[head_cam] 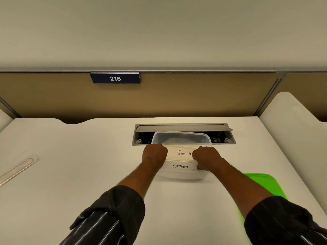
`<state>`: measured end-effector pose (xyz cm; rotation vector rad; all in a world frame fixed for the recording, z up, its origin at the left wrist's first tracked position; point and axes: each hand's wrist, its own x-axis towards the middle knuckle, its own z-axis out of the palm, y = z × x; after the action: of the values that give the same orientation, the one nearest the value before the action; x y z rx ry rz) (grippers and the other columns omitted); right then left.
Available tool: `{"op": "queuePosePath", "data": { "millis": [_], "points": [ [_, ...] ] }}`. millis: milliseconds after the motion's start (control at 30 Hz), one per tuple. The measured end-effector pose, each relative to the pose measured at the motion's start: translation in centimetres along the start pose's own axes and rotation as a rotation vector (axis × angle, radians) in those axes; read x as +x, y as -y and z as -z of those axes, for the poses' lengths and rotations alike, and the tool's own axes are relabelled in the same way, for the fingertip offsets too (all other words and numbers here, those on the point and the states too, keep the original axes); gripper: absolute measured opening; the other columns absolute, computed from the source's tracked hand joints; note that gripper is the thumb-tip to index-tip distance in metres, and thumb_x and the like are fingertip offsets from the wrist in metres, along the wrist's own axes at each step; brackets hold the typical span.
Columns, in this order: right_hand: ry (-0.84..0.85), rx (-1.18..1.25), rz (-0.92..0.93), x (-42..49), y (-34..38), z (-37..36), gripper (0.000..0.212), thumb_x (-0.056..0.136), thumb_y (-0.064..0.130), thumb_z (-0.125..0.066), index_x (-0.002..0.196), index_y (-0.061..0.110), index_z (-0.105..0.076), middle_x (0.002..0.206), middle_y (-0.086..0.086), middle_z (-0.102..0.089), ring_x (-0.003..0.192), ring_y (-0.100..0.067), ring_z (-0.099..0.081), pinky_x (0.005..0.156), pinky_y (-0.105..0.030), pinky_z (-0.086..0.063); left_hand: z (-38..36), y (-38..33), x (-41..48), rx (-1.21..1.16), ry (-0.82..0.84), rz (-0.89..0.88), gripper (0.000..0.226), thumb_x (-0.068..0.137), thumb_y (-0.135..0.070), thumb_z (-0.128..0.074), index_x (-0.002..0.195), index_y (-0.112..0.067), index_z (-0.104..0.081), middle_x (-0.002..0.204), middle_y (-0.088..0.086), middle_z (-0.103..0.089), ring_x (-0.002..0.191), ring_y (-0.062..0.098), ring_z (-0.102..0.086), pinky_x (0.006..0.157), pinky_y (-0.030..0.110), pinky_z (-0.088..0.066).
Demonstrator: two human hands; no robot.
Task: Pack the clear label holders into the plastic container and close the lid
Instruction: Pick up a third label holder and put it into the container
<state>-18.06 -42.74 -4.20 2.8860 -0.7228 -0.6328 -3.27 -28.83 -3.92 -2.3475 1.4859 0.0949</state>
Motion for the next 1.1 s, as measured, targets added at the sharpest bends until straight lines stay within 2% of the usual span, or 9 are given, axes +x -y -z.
{"op": "queuePosePath", "data": {
  "millis": [367, 533, 700, 933, 1100],
  "points": [
    [-0.008, -0.061, 0.033, 0.3, 0.2, -0.2, 0.036, 0.082, 0.028, -0.067, 0.115, 0.015, -0.061, 0.112, -0.009, -0.064, 0.098, -0.027, -0.065, 0.082, -0.036, -0.051, 0.3, 0.1, 0.2, 0.036, 0.019, -0.052, 0.021, 0.092, -0.012, -0.06, 0.11, -0.007, -0.067, 0.109, 0.01, -0.07, 0.101, 0.026, -0.068, 0.088, 0.036, -0.052],
    [0.0, -0.083, 0.045, 0.4, 0.3, -0.2, 0.037, 0.083, 0.028, -0.067, 0.117, 0.016, -0.06, 0.113, -0.009, -0.064, 0.098, -0.027, -0.065, 0.083, -0.037, -0.051, 0.1, 0.0, 0.6, 0.085, 0.045, -0.092, 0.022, 0.095, -0.02, -0.057, 0.112, -0.009, -0.067, 0.109, 0.008, -0.07, 0.101, 0.023, -0.068, 0.092, 0.036, -0.05],
    [-0.005, -0.11, 0.061, 0.6, 0.3, -0.3, 0.034, 0.083, 0.026, -0.065, 0.114, 0.015, -0.06, 0.111, -0.009, -0.065, 0.097, -0.028, -0.065, 0.082, -0.036, -0.051, 0.5, -0.7, 0.9, 0.147, 0.076, -0.11, 0.02, 0.094, -0.013, -0.056, 0.111, -0.009, -0.067, 0.109, 0.006, -0.07, 0.102, 0.024, -0.066, 0.085, 0.033, -0.051],
    [-0.02, -0.132, 0.061, 0.7, 0.2, -0.5, 0.03, 0.083, 0.024, -0.064, 0.111, 0.013, -0.061, 0.11, -0.009, -0.065, 0.096, -0.028, -0.065, 0.08, -0.036, -0.05, 0.7, -1.1, 1.2, 0.086, 0.09, -0.103, 0.025, 0.095, -0.008, -0.052, 0.118, -0.006, -0.063, 0.119, 0.01, -0.065, 0.111, 0.027, -0.062, 0.089, 0.036, -0.051],
    [-0.012, -0.114, 0.058, 0.7, 0.2, -0.4, 0.031, 0.083, 0.024, -0.064, 0.111, 0.013, -0.06, 0.111, -0.01, -0.065, 0.097, -0.029, -0.065, 0.08, -0.036, -0.05, 0.3, -1.0, 1.1, -0.007, 0.092, -0.094, 0.026, 0.094, -0.007, -0.054, 0.118, -0.005, -0.062, 0.119, 0.011, -0.065, 0.109, 0.028, -0.063, 0.09, 0.038, -0.051]
  ]
}}
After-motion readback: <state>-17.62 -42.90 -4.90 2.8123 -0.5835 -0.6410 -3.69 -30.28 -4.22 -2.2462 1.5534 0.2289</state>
